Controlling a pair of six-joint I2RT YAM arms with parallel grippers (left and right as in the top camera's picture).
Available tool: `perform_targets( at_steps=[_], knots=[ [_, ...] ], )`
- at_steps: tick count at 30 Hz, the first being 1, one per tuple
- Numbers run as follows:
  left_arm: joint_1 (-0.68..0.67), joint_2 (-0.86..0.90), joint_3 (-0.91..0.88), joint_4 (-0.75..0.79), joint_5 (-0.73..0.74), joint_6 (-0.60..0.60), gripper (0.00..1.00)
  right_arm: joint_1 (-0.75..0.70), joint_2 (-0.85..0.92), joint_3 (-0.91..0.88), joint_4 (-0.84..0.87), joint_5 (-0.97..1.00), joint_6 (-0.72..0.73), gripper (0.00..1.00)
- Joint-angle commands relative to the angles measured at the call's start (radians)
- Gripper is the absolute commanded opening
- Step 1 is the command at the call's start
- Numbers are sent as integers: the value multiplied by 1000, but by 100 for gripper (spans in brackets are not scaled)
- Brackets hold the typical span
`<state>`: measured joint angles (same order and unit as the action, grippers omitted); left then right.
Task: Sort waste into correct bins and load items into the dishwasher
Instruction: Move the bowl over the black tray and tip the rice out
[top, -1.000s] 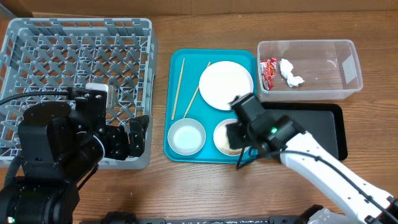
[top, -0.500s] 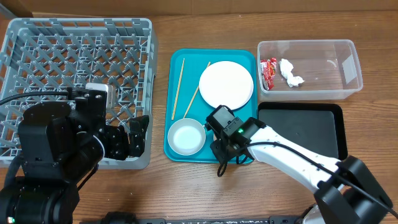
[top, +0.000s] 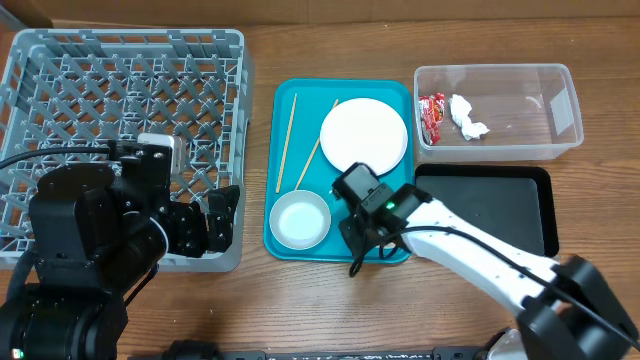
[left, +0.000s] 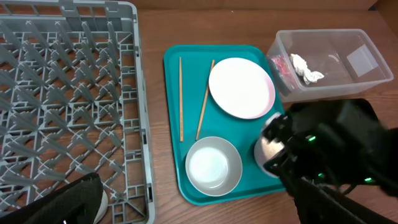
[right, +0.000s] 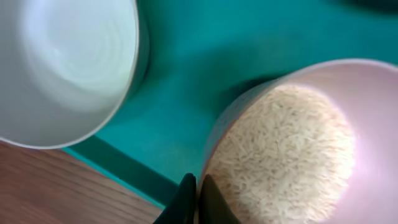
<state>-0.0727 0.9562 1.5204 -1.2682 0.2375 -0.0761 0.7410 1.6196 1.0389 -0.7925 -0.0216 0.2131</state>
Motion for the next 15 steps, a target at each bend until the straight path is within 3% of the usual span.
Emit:
perform_targets(
  at_steps=[1, 10, 15],
  knots=[
    [-5, 0, 6, 0, -9, -14, 100, -32, -119, 65, -26, -19, 98, 4],
    [-5, 0, 6, 0, -9, -14, 100, -161, -331, 95, -103, -125, 158, 4],
    [-5, 0, 6, 0, -9, -14, 100, -311, -340, 83, -132, -404, -11, 4]
  ],
)
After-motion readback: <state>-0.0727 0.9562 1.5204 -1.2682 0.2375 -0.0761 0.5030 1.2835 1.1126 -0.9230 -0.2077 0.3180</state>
